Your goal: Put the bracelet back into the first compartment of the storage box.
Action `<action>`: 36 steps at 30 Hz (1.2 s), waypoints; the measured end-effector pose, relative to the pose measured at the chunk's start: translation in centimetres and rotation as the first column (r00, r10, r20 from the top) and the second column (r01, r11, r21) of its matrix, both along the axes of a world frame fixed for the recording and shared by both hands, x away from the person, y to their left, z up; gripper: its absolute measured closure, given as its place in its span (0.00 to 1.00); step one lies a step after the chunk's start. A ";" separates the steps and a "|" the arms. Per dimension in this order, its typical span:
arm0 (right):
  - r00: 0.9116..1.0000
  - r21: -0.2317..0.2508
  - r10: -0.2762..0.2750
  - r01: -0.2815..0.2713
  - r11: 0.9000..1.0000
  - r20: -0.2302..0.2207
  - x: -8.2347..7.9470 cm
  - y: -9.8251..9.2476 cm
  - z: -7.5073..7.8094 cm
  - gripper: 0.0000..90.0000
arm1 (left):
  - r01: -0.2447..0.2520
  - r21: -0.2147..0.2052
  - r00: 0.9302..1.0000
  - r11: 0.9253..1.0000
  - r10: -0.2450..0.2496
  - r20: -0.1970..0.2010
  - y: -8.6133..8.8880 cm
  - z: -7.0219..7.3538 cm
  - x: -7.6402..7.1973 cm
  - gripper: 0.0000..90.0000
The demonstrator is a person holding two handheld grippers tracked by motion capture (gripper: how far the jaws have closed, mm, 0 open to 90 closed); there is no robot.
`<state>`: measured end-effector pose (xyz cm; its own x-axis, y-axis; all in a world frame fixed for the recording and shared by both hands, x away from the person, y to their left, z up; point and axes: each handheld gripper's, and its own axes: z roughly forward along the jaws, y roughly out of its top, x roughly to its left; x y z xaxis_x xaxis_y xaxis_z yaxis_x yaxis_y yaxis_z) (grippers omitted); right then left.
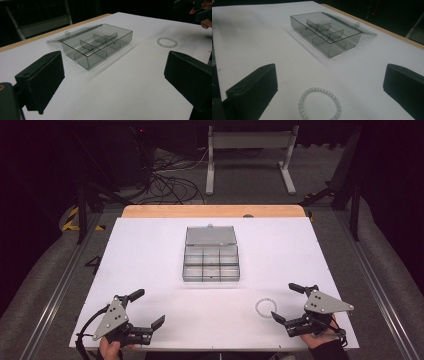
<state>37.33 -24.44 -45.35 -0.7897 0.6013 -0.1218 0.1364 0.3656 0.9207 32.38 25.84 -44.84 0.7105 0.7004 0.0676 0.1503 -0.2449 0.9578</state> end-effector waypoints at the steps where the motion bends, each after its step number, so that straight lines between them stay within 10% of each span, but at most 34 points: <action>1: 1.000 -0.003 0.000 0.000 1.000 0.000 0.0 0.0 0.0 0.00 | 0.005 0.006 1.000 1.000 -0.005 0.000 0.0 0.0 0.0 0.04; 36: 0.999 -0.053 -0.038 0.036 0.998 -0.039 1.6 0.9 1.5 0.08 | -0.002 0.000 1.000 1.000 0.002 -0.005 0.0 0.0 0.0 0.04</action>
